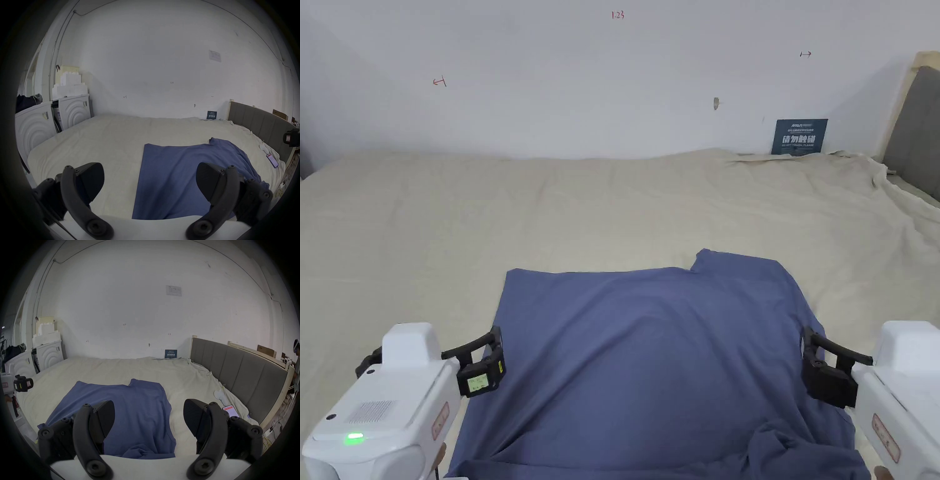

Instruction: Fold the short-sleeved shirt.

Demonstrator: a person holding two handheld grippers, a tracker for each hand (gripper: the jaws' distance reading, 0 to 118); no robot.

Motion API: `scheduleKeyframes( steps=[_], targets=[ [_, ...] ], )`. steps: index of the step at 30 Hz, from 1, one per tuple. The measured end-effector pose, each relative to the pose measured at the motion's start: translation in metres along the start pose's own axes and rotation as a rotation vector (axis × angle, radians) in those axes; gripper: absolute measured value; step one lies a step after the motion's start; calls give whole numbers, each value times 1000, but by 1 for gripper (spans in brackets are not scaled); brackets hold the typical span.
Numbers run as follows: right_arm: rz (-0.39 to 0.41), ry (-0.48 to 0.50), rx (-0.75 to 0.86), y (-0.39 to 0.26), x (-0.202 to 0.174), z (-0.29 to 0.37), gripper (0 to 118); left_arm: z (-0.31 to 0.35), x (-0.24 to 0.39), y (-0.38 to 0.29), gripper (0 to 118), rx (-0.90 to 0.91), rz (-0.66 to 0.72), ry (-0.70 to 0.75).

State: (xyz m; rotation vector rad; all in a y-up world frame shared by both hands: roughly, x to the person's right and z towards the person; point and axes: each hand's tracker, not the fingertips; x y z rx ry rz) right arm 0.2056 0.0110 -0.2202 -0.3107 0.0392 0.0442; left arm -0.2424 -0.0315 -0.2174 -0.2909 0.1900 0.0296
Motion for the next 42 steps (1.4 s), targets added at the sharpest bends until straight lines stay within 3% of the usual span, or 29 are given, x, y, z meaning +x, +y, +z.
scheduleKeyframes(
  steps=[2,3,4,5,6,12,20,23,28,34,38,39,40,42],
  targets=[
    [-15,1,13,-3,-3,2,83,3,3,-4,93,17,-8,6],
    [-18,-2,20,-4,-2,1,72,4,6,-6,72,25,-21,8],
    [-17,-5,32,-5,-3,2,53,5,8,-6,47,21,-38,10],
    [-8,-18,41,-5,-5,3,16,5,8,-6,21,13,-36,-11],
    [-14,-19,49,-5,-7,4,0,5,8,-5,1,-9,-27,-39],
    [-7,0,57,-4,-8,4,0,1,9,-7,0,-97,-26,-51],
    [-24,23,25,-11,-3,3,0,-28,-10,-44,0,-492,23,-28],
    [-23,26,9,-15,-1,2,0,-32,-20,-62,16,-572,96,-45],
    [-28,27,-21,-24,2,1,0,-35,-26,-83,73,-646,76,-23],
    [-37,22,-47,-34,7,2,0,-34,-31,-101,92,-701,29,31],
    [-40,22,-67,-39,10,1,0,-45,-36,-114,92,-742,18,50],
    [-43,22,-72,-40,11,2,0,-47,-37,-116,83,-758,16,47],
    [-46,21,-75,-41,12,3,0,-48,-38,-118,66,-758,23,29],
    [-51,16,-80,-42,14,3,0,-51,-37,-122,8,-789,31,-19]
  ],
)
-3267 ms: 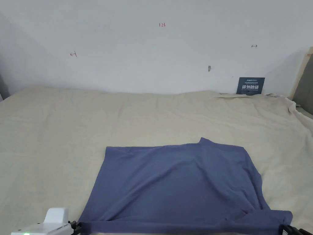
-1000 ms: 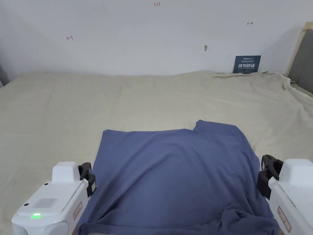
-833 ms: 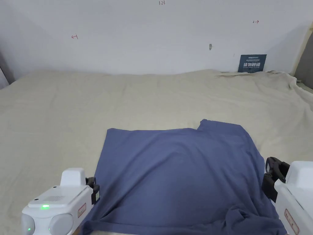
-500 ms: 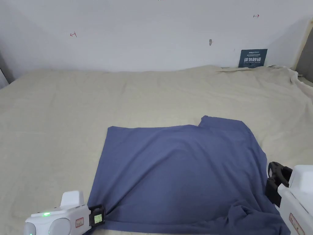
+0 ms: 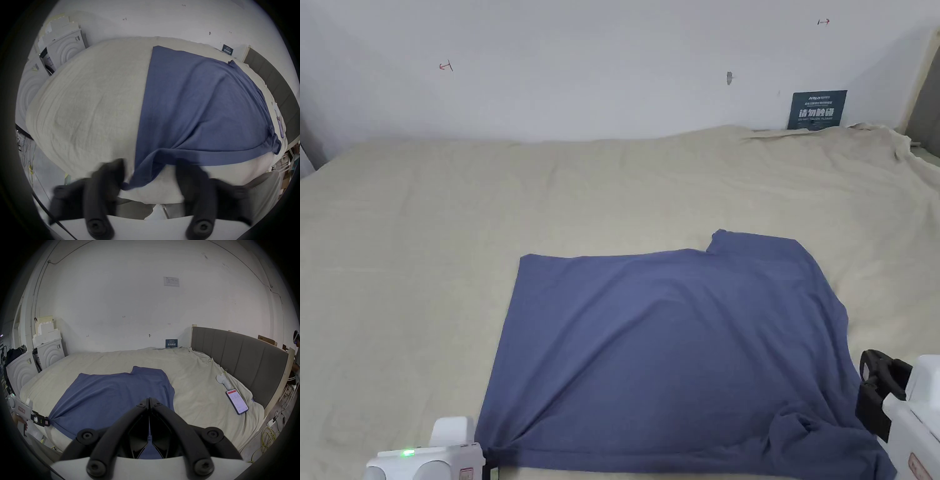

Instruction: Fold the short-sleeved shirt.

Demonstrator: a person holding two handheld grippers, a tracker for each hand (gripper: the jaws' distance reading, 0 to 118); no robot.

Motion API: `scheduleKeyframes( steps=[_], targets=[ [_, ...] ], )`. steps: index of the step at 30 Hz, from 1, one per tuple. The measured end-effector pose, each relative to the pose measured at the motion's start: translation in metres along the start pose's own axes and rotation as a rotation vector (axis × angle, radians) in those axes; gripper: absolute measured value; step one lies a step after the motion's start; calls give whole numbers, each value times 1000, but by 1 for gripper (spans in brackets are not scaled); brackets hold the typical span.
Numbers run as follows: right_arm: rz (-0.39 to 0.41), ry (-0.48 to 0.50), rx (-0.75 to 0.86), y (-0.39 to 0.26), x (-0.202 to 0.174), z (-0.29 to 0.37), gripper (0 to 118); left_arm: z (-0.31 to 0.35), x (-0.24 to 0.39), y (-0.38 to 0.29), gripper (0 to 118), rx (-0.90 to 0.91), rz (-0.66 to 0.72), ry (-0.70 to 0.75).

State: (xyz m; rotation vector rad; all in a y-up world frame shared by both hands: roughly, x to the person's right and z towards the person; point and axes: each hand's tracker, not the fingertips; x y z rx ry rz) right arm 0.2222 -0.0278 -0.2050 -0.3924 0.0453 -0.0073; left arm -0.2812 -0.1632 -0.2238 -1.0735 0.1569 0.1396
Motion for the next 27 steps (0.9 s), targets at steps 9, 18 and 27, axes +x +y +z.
scheduleKeyframes(
  steps=[9,18,27],
  targets=[
    [-69,-37,-206,-23,26,-23,0,22,-2,6,0,55,3,-32],
    [-117,-46,-435,-78,44,-53,93,34,-4,14,0,95,5,-43],
    [-121,-44,-509,-111,42,-66,77,33,-4,15,0,97,9,-46]
  ],
)
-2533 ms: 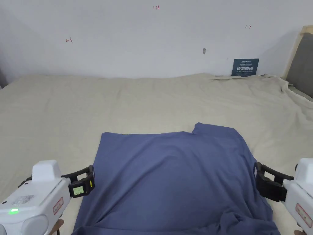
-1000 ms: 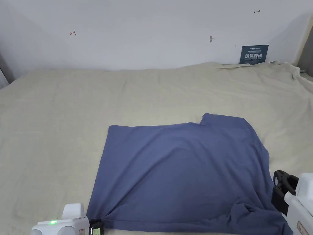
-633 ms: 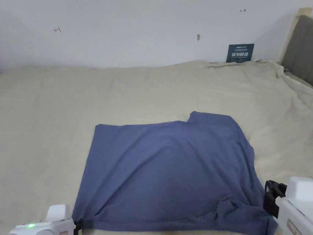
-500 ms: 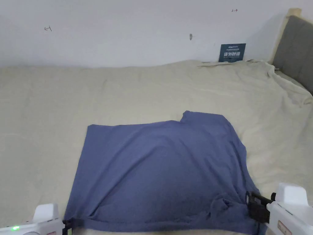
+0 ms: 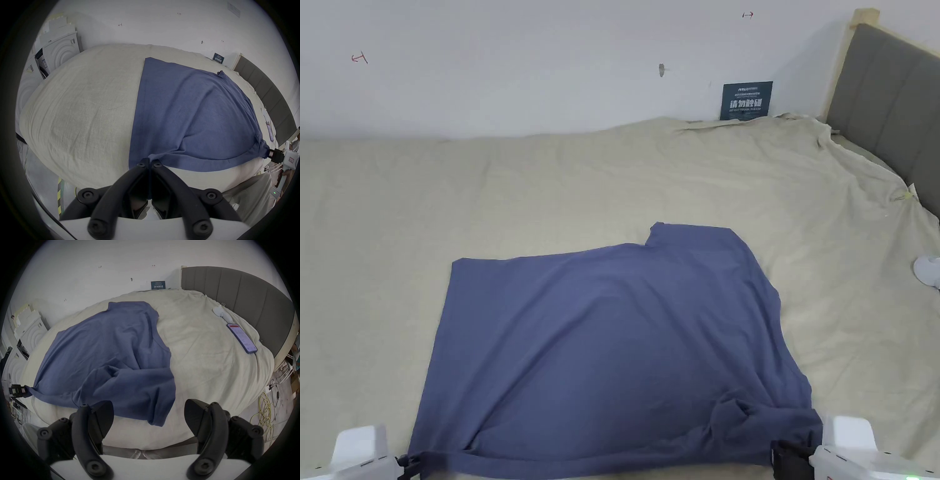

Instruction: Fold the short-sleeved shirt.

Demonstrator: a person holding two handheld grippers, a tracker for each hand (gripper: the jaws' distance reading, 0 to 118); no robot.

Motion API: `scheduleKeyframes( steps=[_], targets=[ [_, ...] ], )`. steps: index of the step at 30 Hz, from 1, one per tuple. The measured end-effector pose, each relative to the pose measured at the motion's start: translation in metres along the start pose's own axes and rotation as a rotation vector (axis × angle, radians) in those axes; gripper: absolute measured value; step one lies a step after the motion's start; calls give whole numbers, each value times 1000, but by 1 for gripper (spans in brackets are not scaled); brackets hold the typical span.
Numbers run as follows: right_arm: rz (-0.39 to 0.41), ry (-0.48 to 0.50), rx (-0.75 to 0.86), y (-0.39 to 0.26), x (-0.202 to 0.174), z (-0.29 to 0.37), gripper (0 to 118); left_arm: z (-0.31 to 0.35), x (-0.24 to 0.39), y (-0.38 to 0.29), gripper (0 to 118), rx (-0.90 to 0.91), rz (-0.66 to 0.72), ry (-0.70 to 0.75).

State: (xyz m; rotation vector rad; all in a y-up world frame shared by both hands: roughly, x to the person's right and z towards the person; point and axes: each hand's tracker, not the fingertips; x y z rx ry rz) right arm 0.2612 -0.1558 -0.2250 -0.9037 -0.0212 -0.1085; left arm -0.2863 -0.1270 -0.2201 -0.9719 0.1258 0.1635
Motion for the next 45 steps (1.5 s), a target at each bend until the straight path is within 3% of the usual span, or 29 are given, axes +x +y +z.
scheduleKeyframes(
  steps=[2,3,4,15,27,34,45],
  targets=[
    [-3,3,-7,-3,-2,-3,42,-1,0,0,0,-2,0,0],
    [7,-5,-11,-3,-3,-5,18,-1,0,-1,0,-2,1,1],
    [28,-10,-18,-4,-4,-6,6,-1,0,-1,0,-2,1,0],
    [50,36,122,17,1,34,3,4,-2,11,0,38,12,-11],
    [98,56,303,109,-18,48,3,4,-6,86,0,150,33,-26],
    [134,34,289,161,-31,4,3,-30,7,135,0,145,-11,-9],
    [157,-31,105,192,-35,-104,3,-130,18,166,0,-3,-108,55]
  ],
)
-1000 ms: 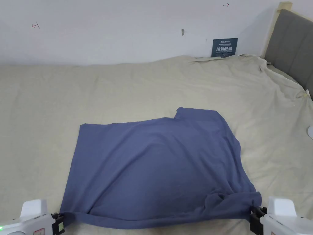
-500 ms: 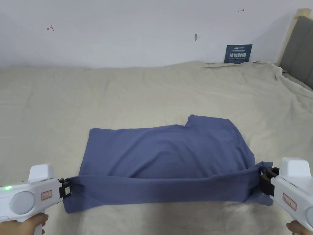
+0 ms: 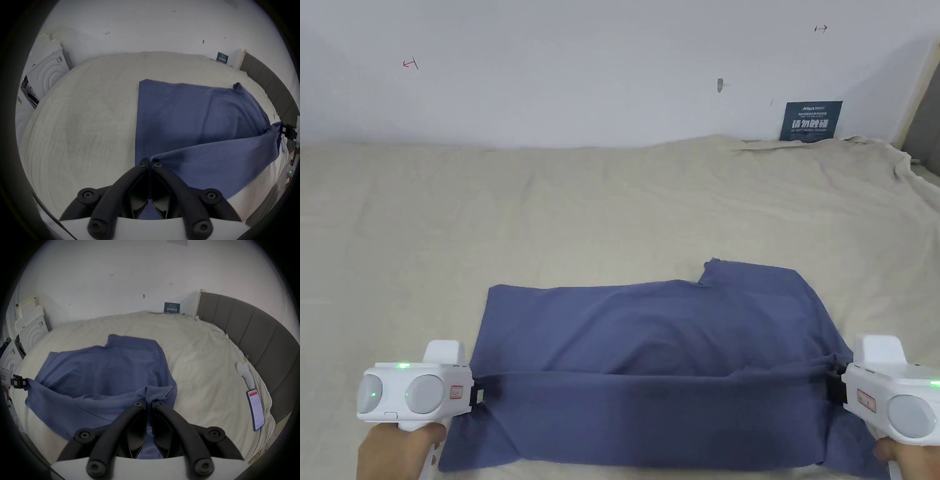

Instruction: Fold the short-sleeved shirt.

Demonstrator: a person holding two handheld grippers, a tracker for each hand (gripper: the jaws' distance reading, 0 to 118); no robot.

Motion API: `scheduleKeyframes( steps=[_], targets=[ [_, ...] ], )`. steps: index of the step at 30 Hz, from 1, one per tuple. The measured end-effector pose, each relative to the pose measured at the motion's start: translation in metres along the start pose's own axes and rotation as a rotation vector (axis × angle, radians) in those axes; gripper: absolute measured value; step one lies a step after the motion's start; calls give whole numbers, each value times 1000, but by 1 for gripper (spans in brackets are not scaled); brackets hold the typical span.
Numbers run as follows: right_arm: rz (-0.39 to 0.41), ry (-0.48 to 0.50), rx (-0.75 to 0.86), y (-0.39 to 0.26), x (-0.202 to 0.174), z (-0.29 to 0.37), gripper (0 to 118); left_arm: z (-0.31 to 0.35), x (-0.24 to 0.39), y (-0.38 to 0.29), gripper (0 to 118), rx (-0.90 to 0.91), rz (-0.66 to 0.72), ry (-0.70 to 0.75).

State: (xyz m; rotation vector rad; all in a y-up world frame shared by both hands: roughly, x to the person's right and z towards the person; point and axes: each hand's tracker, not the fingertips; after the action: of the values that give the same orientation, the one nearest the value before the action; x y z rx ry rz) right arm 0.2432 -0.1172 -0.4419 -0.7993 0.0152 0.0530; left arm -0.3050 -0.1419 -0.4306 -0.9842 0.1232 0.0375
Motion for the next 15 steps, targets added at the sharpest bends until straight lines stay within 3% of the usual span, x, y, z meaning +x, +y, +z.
scheduleKeyframes(
  steps=[6,11,13,14,15],
  targets=[
    [-27,-25,-105,-13,1,-42,3,-23,12,-1,0,-54,-33,32],
    [-6,-35,-120,-13,-13,-30,4,-16,14,0,2,-56,-67,43],
    [-17,-21,-95,-9,-9,-23,5,-10,13,2,23,-53,-59,34],
    [-28,-10,-85,-6,-7,-17,9,-7,13,4,43,-48,-44,36],
    [-37,0,-74,-4,-7,-11,22,-1,12,6,76,-39,-19,41]
  ],
)
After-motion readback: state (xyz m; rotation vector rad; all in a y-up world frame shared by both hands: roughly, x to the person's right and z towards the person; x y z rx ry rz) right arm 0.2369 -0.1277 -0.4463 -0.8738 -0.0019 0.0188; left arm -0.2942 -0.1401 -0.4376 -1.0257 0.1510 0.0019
